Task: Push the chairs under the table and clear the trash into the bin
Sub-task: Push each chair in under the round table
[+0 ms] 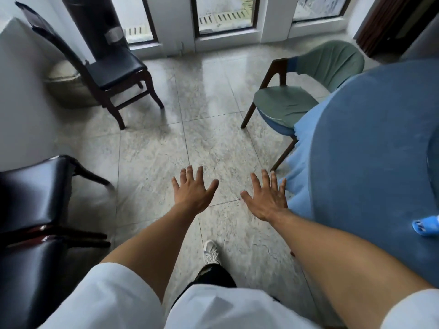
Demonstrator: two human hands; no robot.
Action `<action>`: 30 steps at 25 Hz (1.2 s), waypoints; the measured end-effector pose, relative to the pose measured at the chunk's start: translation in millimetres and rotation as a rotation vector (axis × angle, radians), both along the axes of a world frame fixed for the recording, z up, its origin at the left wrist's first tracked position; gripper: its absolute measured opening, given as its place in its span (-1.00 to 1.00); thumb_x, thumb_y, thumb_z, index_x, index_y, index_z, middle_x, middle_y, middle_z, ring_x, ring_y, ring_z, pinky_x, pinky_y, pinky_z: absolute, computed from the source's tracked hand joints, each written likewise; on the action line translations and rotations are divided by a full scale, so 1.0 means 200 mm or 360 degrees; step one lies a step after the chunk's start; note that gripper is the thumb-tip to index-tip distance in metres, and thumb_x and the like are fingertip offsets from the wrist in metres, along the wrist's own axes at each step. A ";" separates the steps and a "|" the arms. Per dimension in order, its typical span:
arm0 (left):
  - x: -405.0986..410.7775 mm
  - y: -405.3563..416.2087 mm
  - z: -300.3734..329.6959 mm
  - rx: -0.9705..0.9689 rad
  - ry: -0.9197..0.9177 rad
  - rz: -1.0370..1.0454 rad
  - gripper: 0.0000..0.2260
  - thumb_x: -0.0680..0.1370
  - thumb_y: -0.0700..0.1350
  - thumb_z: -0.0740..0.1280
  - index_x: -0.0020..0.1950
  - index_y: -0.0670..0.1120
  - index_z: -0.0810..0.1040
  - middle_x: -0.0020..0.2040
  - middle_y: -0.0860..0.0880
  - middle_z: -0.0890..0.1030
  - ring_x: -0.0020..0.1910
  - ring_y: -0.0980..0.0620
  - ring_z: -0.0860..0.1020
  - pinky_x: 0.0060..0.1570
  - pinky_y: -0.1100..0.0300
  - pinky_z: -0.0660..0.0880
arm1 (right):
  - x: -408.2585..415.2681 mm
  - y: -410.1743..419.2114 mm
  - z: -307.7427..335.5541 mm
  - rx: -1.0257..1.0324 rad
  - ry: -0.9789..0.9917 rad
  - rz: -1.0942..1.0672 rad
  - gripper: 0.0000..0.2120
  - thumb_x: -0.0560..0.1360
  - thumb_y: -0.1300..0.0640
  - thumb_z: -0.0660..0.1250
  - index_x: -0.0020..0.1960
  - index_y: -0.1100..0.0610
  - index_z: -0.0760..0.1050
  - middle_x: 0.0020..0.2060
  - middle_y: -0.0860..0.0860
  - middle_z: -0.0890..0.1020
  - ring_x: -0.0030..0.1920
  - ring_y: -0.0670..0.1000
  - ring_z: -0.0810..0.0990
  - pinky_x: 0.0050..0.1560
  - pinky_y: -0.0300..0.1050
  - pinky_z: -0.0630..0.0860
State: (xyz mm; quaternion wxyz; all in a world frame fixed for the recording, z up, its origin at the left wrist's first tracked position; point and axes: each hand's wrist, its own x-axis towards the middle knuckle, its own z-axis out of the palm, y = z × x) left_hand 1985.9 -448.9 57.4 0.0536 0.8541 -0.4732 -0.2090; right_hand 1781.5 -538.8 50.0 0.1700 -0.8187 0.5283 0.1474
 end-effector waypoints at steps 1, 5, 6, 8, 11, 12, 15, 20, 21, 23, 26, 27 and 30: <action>0.08 -0.09 0.01 -0.0008 0.0014 -0.0026 -0.25 0.58 0.42 -0.07 0.66 0.02 -0.01 0.67 -0.15 -0.06 0.64 -0.15 -0.15 0.55 -0.27 -0.23 | 0.08 -0.08 0.02 -0.0001 -0.0002 -0.0055 -0.26 0.60 -0.37 -0.10 0.65 -0.05 -0.20 0.64 0.08 -0.23 0.62 0.19 -0.31 0.53 0.29 -0.40; 0.47 -0.47 0.07 -0.0014 -0.0010 -0.0139 -0.24 0.58 0.42 -0.09 0.66 0.02 -0.02 0.67 -0.16 -0.06 0.64 -0.17 -0.15 0.54 -0.28 -0.23 | 0.45 -0.43 0.12 0.0012 -0.0078 -0.0202 -0.27 0.60 -0.36 -0.08 0.65 -0.06 -0.18 0.65 0.08 -0.20 0.62 0.18 -0.28 0.55 0.28 -0.34; 0.55 -0.57 0.08 -0.0025 -0.0010 -0.0147 -0.24 0.58 0.42 -0.10 0.66 0.02 -0.02 0.67 -0.16 -0.05 0.64 -0.17 -0.14 0.54 -0.29 -0.23 | 0.53 -0.52 0.14 0.0001 -0.0087 -0.0203 -0.27 0.61 -0.36 -0.08 0.65 -0.06 -0.18 0.65 0.08 -0.20 0.62 0.18 -0.28 0.56 0.30 -0.33; 0.65 -0.75 0.10 -0.0053 -0.0014 -0.0176 -0.25 0.58 0.41 -0.09 0.66 0.02 -0.01 0.67 -0.16 -0.04 0.64 -0.17 -0.14 0.55 -0.28 -0.23 | 0.66 -0.70 0.17 -0.0003 -0.0093 -0.0204 -0.27 0.60 -0.36 -0.09 0.65 -0.06 -0.19 0.65 0.08 -0.21 0.62 0.19 -0.29 0.55 0.32 -0.30; 0.78 -1.03 0.09 -0.0058 -0.0001 -0.0209 -0.25 0.58 0.42 -0.08 0.66 0.03 -0.02 0.67 -0.15 -0.05 0.64 -0.16 -0.15 0.55 -0.26 -0.24 | 0.82 -0.98 0.16 0.0002 -0.0078 -0.0218 -0.27 0.60 -0.36 -0.10 0.65 -0.06 -0.18 0.65 0.09 -0.21 0.62 0.19 -0.29 0.55 0.33 -0.32; 0.83 -1.13 0.08 -0.0045 -0.0008 -0.0211 -0.25 0.58 0.42 -0.08 0.66 0.03 -0.02 0.67 -0.14 -0.05 0.64 -0.15 -0.15 0.55 -0.26 -0.24 | 0.88 -1.09 0.14 0.0007 -0.0074 -0.0223 -0.27 0.61 -0.36 -0.11 0.65 -0.06 -0.18 0.65 0.09 -0.20 0.62 0.19 -0.28 0.55 0.33 -0.32; 0.98 -1.48 0.04 0.0004 -0.0041 -0.0230 -0.24 0.57 0.43 -0.10 0.66 0.04 -0.02 0.67 -0.14 -0.05 0.64 -0.15 -0.15 0.55 -0.28 -0.22 | 1.03 -1.44 0.09 0.0032 -0.0090 -0.0229 -0.28 0.61 -0.36 -0.11 0.65 -0.05 -0.17 0.65 0.10 -0.20 0.63 0.19 -0.27 0.55 0.32 -0.32; 1.20 -2.14 0.04 0.0004 -0.0112 -0.0187 -0.25 0.57 0.43 -0.08 0.65 0.04 0.00 0.67 -0.14 -0.03 0.64 -0.15 -0.13 0.55 -0.27 -0.20 | 1.21 -2.12 0.03 0.0070 -0.0150 -0.0257 -0.28 0.61 -0.36 -0.12 0.66 -0.04 -0.13 0.65 0.11 -0.17 0.63 0.21 -0.26 0.54 0.33 -0.32; 1.23 -2.26 0.06 0.0011 -0.0104 -0.0164 -0.25 0.57 0.43 -0.08 0.65 0.04 0.00 0.67 -0.14 -0.03 0.64 -0.15 -0.13 0.55 -0.27 -0.20 | 1.23 -2.26 0.03 0.0091 -0.0157 -0.0263 -0.27 0.60 -0.37 -0.12 0.66 -0.04 -0.13 0.65 0.11 -0.17 0.63 0.22 -0.25 0.54 0.35 -0.31; 1.29 -2.49 0.10 0.0035 -0.0098 -0.0123 -0.25 0.57 0.43 -0.09 0.66 0.04 -0.01 0.67 -0.14 -0.03 0.64 -0.15 -0.13 0.55 -0.28 -0.19 | 1.28 -2.53 0.04 0.0098 -0.0159 -0.0268 -0.25 0.59 -0.39 -0.13 0.66 -0.04 -0.12 0.65 0.12 -0.16 0.63 0.22 -0.24 0.54 0.37 -0.29; 1.38 -2.80 0.14 0.0041 -0.0124 -0.0116 -0.25 0.57 0.43 -0.09 0.65 0.05 -0.01 0.67 -0.14 -0.02 0.64 -0.15 -0.11 0.55 -0.28 -0.19 | 1.38 -2.88 0.10 0.0104 -0.0181 -0.0288 -0.24 0.59 -0.40 -0.14 0.66 -0.04 -0.13 0.65 0.12 -0.15 0.63 0.22 -0.25 0.53 0.36 -0.32; 1.42 -2.91 0.15 0.0040 -0.0130 -0.0120 -0.25 0.57 0.43 -0.09 0.65 0.05 -0.01 0.67 -0.14 -0.01 0.64 -0.16 -0.11 0.55 -0.27 -0.19 | 1.42 -2.99 0.12 0.0107 -0.0191 -0.0275 -0.25 0.59 -0.39 -0.14 0.66 -0.04 -0.13 0.65 0.12 -0.16 0.62 0.22 -0.26 0.53 0.36 -0.33; 1.57 -3.25 0.14 0.0038 -0.0123 -0.0125 -0.26 0.57 0.43 -0.09 0.65 0.05 0.01 0.67 -0.14 -0.01 0.64 -0.15 -0.10 0.55 -0.27 -0.20 | 1.58 -3.29 0.11 0.0096 -0.0203 -0.0240 -0.25 0.60 -0.38 -0.14 0.66 -0.03 -0.16 0.65 0.12 -0.18 0.62 0.22 -0.28 0.54 0.34 -0.35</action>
